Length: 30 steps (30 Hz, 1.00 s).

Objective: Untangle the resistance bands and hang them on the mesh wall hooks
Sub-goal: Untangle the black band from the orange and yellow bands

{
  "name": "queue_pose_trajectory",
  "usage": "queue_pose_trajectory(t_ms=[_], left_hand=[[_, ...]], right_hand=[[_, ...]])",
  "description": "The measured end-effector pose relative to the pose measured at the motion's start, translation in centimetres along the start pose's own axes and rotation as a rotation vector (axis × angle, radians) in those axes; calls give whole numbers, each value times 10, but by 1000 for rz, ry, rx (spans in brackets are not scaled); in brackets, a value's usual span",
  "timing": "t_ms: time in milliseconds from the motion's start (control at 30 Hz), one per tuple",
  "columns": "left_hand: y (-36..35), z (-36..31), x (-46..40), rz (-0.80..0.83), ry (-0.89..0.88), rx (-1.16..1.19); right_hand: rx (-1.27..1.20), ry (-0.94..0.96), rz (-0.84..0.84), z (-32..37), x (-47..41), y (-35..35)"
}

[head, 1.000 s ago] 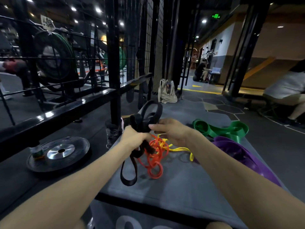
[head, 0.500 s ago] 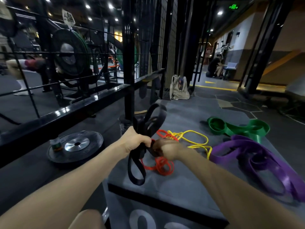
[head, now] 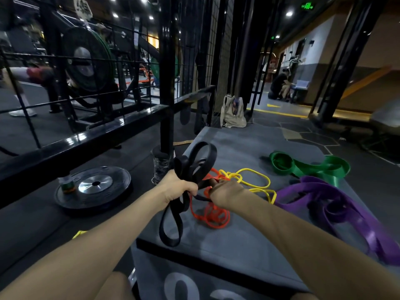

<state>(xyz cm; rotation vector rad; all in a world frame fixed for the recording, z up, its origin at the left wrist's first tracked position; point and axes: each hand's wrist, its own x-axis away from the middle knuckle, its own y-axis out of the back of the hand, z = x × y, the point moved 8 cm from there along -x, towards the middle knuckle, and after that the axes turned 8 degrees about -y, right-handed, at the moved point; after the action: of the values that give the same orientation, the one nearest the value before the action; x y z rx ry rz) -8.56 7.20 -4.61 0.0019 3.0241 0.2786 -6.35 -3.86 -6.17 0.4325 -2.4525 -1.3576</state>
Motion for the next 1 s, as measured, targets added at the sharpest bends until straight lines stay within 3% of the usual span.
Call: queue_pose_trajectory(t_ms=[100, 233, 333, 400, 500, 567, 667, 800, 867, 1000], left_hand=[[-4, 2, 0, 7, -1, -11], [-11, 1, 5, 24, 2, 29], [-9, 2, 6, -2, 15, 50], [-4, 5, 5, -38, 24, 37], [4, 8, 5, -95, 36, 34], [6, 9, 4, -121, 51, 47], [8, 7, 2, -149, 58, 1], [16, 10, 0, -236, 67, -39], [17, 14, 0, -278, 93, -33], [5, 14, 2, -262, 87, 0]], right_hand=[[-52, 12, -56, -10, 4, 7], [-162, 33, 71, -22, 17, 8], [-279, 72, 39, -28, 29, 16], [-556, 69, -49, -42, 31, 26], [-1264, 43, -197, -78, 40, 45], [-1582, -7, -211, -97, 44, 39], [-1792, -28, -137, -102, 42, 20], [-1989, -149, -170, -120, 47, -5], [-1951, -188, -176, -124, 50, -15], [-1184, -216, -119, -116, 51, -30]])
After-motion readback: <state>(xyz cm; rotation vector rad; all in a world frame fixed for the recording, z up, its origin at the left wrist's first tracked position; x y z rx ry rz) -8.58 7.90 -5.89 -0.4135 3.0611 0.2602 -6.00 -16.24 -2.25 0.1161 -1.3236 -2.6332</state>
